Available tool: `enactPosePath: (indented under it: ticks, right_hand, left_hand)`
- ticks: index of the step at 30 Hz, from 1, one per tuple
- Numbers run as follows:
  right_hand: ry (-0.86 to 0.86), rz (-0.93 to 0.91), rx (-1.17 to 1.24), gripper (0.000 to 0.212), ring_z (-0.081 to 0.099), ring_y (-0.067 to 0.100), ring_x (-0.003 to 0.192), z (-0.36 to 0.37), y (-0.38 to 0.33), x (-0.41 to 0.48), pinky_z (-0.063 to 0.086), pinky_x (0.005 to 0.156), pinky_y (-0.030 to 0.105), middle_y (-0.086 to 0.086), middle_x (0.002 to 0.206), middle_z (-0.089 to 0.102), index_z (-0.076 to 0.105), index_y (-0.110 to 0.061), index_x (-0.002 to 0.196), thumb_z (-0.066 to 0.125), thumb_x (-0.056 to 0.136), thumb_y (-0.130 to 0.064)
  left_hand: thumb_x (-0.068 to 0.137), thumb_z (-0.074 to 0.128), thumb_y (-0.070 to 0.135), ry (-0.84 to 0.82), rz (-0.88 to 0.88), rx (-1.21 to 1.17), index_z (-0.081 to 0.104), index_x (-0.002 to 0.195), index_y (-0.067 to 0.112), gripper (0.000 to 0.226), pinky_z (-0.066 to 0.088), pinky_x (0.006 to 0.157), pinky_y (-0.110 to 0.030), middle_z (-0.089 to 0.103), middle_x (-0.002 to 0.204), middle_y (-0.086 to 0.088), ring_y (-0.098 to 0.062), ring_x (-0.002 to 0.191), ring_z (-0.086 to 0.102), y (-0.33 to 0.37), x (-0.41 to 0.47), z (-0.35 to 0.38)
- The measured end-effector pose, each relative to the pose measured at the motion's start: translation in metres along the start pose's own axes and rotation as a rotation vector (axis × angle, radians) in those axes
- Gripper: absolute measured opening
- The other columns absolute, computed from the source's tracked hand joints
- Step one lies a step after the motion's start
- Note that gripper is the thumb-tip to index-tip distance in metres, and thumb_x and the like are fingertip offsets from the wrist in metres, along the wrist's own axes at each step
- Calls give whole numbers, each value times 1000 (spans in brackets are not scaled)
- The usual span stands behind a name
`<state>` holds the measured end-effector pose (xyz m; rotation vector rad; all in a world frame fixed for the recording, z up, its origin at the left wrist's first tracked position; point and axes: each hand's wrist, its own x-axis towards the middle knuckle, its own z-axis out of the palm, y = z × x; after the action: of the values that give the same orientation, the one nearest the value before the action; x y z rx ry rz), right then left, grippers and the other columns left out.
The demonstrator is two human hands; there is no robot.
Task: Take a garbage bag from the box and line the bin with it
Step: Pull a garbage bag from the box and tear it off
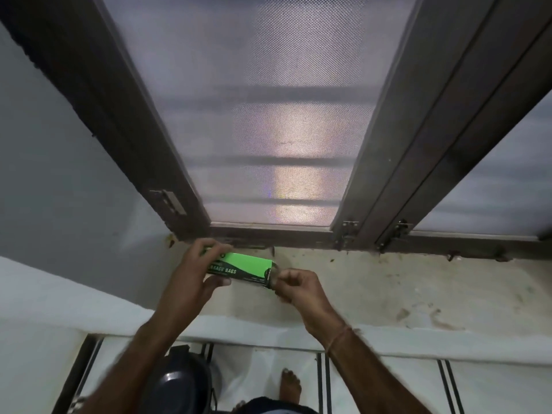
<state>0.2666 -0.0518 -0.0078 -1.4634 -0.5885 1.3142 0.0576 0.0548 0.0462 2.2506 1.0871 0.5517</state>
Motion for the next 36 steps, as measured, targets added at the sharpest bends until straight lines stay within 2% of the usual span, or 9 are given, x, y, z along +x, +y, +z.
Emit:
enactPosePath:
  ticks: [7,10,13,17,21,26,30,32,36]
  right_hand:
    - [-41,122,326,23,72,17,78,10,-10,2,53,67,28,9,99,75,69,-9,114,49,106,-5]
    - [-97,191,470,28,76,23,86,15,-14,5,53,75,33,9,108,78,68,-19,123,43,110,-23]
    - [-102,188,539,31,74,19,83,14,-15,9,53,75,31,9,110,76,68,-14,125,48,108,-28]
    - [-23,94,393,16,67,8,68,7,-14,6,52,62,19,1,91,76,71,-3,110,58,102,-9]
    - [133,48,253,13,67,14,70,-10,-8,-1,54,61,19,7,86,75,76,-6,103,63,99,-6]
    - [194,27,308,14,68,18,73,-19,-6,-11,61,69,25,11,86,73,72,2,106,63,99,-6]
    - [144,73,463,9,70,16,74,-15,-12,-18,61,72,23,9,86,74,69,-2,102,60,100,-6]
    - [101,94,544,10,71,14,75,-7,-17,-22,61,71,21,6,83,75,68,-4,99,58,101,-6]
    - [-36,88,514,17,75,18,88,14,-24,-34,61,79,25,11,104,77,67,-1,109,60,101,-14]
  left_hand:
    - [49,97,2,-10,255,457,76,117,18,73,59,74,-39,67,120,-13,-36,110,64,34,17,-12]
    - [47,99,6,-2,248,547,76,116,21,74,60,68,-41,68,119,-13,-36,112,64,44,24,-19]
    - [53,97,7,17,190,487,74,120,23,73,58,78,-41,65,123,-10,-34,116,61,37,29,-25]
    - [66,91,8,26,56,297,69,125,29,67,53,91,-37,58,131,0,-24,114,58,10,27,-22]
    - [75,85,4,31,-73,50,64,125,31,60,47,91,-31,55,128,-1,-21,114,57,-23,12,0]
    - [75,80,-10,42,-112,-44,45,128,69,101,37,99,-5,51,136,-5,-11,119,51,-53,-9,32]
    - [73,88,24,211,-84,425,57,139,29,73,37,107,-51,47,149,-16,-43,137,42,-33,-17,39]
    - [87,75,37,294,-72,182,58,135,22,54,45,101,-48,56,138,-4,-30,129,52,4,-21,47]
    - [101,57,38,178,-402,-811,68,124,24,29,56,96,-40,75,118,1,-18,114,69,76,-15,61]
